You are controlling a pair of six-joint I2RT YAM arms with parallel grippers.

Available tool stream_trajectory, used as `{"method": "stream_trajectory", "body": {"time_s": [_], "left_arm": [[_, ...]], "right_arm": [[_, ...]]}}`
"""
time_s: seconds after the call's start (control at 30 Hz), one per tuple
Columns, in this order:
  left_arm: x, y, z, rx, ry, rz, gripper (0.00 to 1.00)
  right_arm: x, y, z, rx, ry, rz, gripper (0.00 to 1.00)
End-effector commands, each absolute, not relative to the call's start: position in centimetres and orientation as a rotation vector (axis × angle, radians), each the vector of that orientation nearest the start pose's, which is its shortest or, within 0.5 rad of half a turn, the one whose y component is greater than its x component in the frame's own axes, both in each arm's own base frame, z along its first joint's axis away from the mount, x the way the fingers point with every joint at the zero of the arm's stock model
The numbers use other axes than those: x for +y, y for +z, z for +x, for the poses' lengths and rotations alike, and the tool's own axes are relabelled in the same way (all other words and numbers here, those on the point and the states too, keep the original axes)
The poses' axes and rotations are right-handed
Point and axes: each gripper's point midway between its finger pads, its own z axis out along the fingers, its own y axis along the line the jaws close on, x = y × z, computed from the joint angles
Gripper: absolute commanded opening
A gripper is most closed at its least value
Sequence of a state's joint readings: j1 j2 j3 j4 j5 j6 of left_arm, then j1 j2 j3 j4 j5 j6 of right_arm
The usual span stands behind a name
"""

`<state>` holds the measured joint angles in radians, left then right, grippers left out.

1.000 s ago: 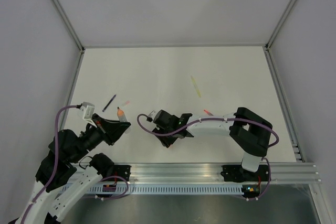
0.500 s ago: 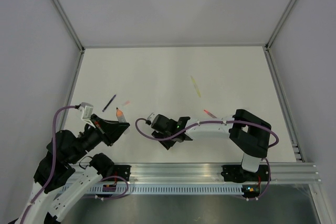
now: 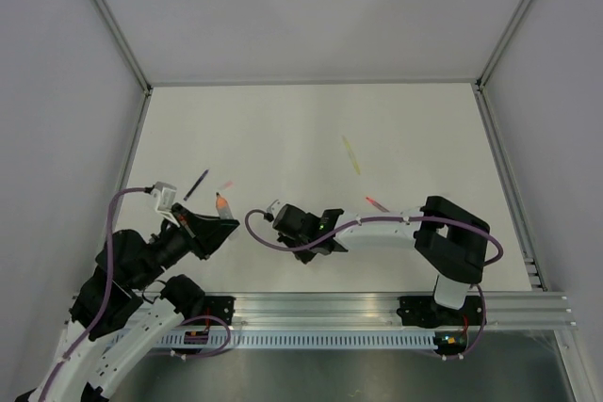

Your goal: Insert the pens into the pen caps

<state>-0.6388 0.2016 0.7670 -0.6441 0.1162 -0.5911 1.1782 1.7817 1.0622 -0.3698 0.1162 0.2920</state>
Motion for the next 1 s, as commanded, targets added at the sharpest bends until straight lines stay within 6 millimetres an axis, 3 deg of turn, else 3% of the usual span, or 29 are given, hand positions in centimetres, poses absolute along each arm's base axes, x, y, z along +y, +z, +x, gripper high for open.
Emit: {"method": "stream_trajectory", "body": {"time_s": [0.0,0.1,0.27,0.3,0.47,0.5,0.57,0.6,0.67,0.7,0.73,0.8,0.83,0.87,0.97], "left_arm": [[-15.7,28.5,12.3,1.77,-1.086,0.131,0.02],[-16.7,27.7,12.9,1.789,-1.105,0.143,0.02],[-19.1,26.4,13.6,1.821,-1.186,0.199,0.02],[-19.6,27.0,13.8,1.791,-1.209,0.212,0.02],[-22.6,26.4,12.9,1.763,-1.38,0.356,0.02],[-23.3,27.0,12.6,1.722,-1.428,0.404,0.02],[-23.9,27.0,12.4,1.7,-1.475,0.435,0.02],[-24.2,27.0,12.0,1.692,-1.505,0.463,0.02],[-24.5,27.8,11.9,1.644,-1.533,0.487,0.02],[-24.7,27.9,11.7,1.637,-1.547,0.503,0.02],[-24.7,28.3,11.7,1.614,-1.552,0.511,0.02],[-24.9,28.4,11.6,1.603,-1.562,0.528,0.02],[-24.9,28.7,11.5,1.583,-1.568,0.539,0.02],[-25.0,28.8,11.3,1.575,-1.578,0.554,0.02],[-25.2,29.0,11.1,1.552,-1.6,0.573,0.02]], "right_arm": [[31.3,1.5,16.8,2.488,0.203,-1.049,0.0],[30.4,3.1,18.6,2.478,0.224,-0.961,0.0],[30.9,8.1,21.7,2.384,0.32,-0.837,0.0],[30.6,9.1,22.5,2.372,0.323,-0.806,0.0],[31.0,17.2,25.8,2.201,0.422,-0.664,0.0],[31.5,19.8,26.1,2.121,0.477,-0.638,0.0],[32.3,22.5,25.9,2.039,0.57,-0.626,0.0],[32.7,25.1,25.9,1.952,0.637,-0.599,0.0],[33.1,26.8,25.5,1.891,0.711,-0.575,0.0],[33.2,28.9,25.5,1.825,0.755,-0.541,0.0],[33.3,29.2,25.3,1.81,0.779,-0.529,0.0],[33.3,31.7,24.8,1.73,0.851,-0.492,0.0],[33.3,31.8,24.7,1.715,0.868,-0.484,0.0],[33.4,33.6,24.2,1.647,0.92,-0.475,0.0],[33.4,35.4,23.3,1.568,1.01,-0.452,0.0]]}}
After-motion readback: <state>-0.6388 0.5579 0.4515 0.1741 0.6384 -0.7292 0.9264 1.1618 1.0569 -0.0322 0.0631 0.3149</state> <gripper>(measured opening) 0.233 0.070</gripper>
